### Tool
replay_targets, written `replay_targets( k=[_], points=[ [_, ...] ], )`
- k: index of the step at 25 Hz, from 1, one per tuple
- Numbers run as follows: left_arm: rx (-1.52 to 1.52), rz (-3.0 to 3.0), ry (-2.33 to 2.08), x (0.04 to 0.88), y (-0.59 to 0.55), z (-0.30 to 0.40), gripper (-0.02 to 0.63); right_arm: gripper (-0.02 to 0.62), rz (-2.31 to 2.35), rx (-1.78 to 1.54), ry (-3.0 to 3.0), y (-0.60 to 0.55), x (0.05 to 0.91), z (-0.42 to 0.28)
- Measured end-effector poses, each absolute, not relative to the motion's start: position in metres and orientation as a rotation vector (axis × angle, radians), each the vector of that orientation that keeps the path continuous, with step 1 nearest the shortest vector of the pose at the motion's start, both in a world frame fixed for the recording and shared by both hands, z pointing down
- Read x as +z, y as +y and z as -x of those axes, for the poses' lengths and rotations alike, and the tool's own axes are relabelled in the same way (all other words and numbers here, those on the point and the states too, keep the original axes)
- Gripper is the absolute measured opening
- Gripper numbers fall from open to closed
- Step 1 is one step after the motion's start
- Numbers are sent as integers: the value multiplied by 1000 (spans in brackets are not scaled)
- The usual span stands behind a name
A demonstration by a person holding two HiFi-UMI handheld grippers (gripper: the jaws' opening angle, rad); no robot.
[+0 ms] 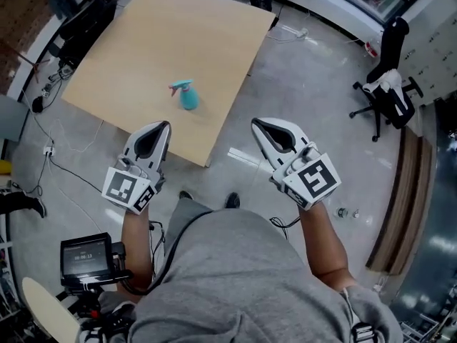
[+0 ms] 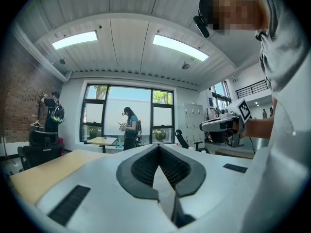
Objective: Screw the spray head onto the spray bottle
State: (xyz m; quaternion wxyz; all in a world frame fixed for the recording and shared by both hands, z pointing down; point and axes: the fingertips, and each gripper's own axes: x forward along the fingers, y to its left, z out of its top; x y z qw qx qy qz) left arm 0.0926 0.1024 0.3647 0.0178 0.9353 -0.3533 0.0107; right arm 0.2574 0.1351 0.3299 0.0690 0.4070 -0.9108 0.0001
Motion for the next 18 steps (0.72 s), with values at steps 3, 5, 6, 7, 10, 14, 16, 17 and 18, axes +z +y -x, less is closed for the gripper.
replay_targets(
  k=[3, 5, 6, 7, 10, 14, 16, 17, 18],
  points=[
    [29, -2920, -1085, 351, 141, -74, 3, 6, -1208, 3, -2722, 171, 319, -233],
    [31, -2930, -1060, 350, 153, -62, 3, 6, -1218, -18, -2719, 180, 315, -216],
    [35, -2936, -1044, 353, 159, -59, 3, 6, -1227, -18, -2716, 183, 317, -211],
    [40, -2943, -1027, 356, 164, -57, 3, 6, -1235, -6, -2708, 187, 322, -207],
    [43, -2968, -982, 354, 181, -39, 3, 6, -1262, 12, -2698, 201, 325, -185],
    [36, -2972, -942, 344, 209, 22, 3, 6, -1294, -4, -2691, 231, 309, -122],
    [37, -2974, -917, 347, 222, 36, 3, 6, -1319, -1, -2685, 248, 309, -107],
    [34, -2978, -904, 348, 227, 37, 3, 6, -1333, 1, -2682, 255, 311, -106],
    [29, -2983, -890, 349, 232, 36, 3, 6, -1345, 5, -2677, 262, 314, -106]
  ],
)
